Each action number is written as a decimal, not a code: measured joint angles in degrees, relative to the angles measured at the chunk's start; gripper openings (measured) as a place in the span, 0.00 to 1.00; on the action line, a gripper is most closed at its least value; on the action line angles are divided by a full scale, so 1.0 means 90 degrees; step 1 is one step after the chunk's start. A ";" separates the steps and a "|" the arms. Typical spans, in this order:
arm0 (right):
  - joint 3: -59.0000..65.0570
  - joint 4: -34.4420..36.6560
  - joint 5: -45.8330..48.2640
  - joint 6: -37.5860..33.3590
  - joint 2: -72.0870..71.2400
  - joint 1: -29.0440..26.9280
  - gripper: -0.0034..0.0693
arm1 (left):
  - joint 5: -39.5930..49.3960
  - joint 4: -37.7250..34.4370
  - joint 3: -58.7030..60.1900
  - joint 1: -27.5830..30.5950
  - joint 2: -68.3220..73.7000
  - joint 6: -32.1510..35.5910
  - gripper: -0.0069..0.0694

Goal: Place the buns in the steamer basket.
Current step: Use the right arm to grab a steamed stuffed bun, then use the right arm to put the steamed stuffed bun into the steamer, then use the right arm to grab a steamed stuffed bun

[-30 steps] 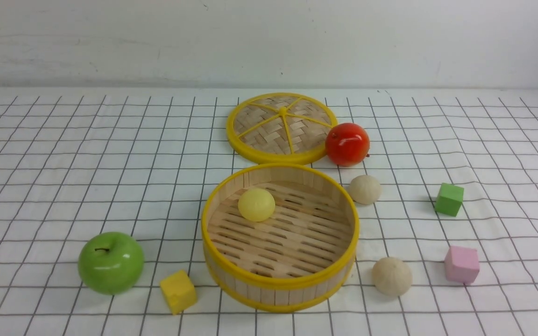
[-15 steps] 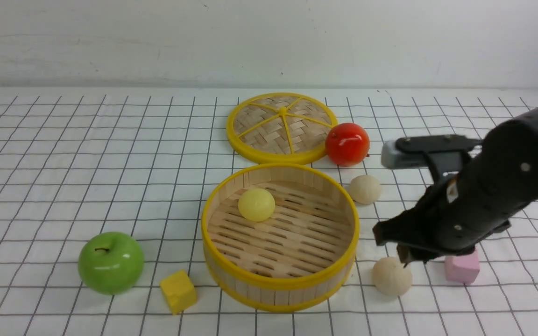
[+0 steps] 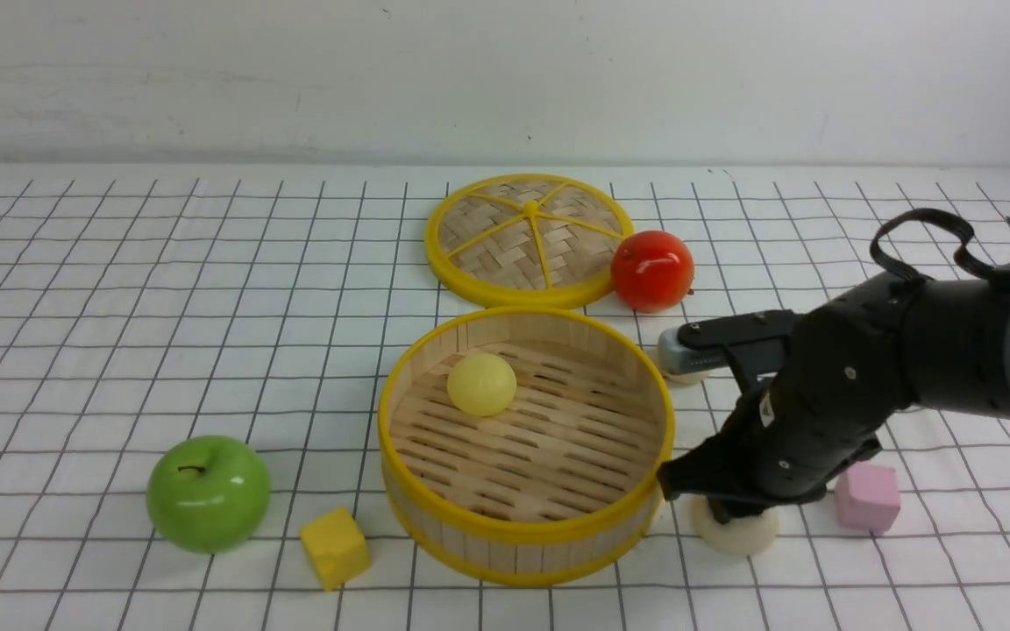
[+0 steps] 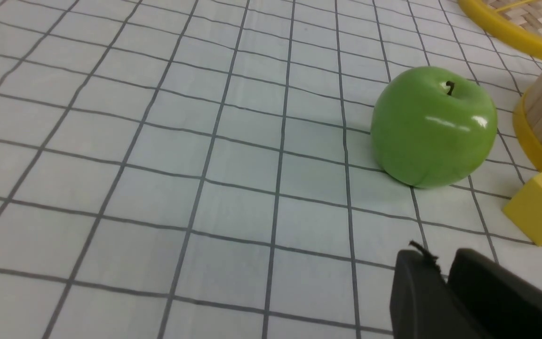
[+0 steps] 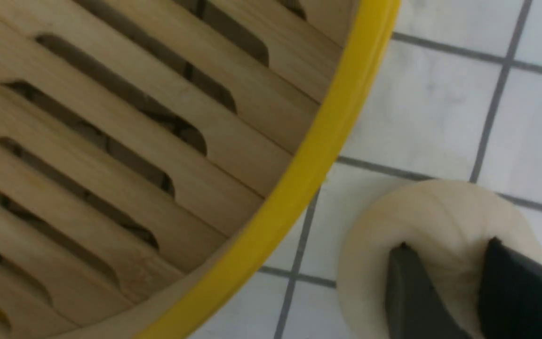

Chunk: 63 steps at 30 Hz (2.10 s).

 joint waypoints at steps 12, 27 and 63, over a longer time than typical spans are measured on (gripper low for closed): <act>-0.0229 -0.0042 0.0675 -0.0007 -0.0698 0.0000 0.05 | 0.0000 0.0000 0.0000 0.0000 0.0000 0.0006 0.23; -0.0694 0.2454 -0.0807 -0.2587 -0.0647 0.1002 0.06 | 0.0000 0.0000 0.0000 0.0000 0.0000 0.0006 0.25; -0.2941 0.2385 -0.0460 -0.2435 0.1231 -0.1207 0.53 | 0.0000 0.0000 0.0000 0.0000 0.0000 0.0006 0.28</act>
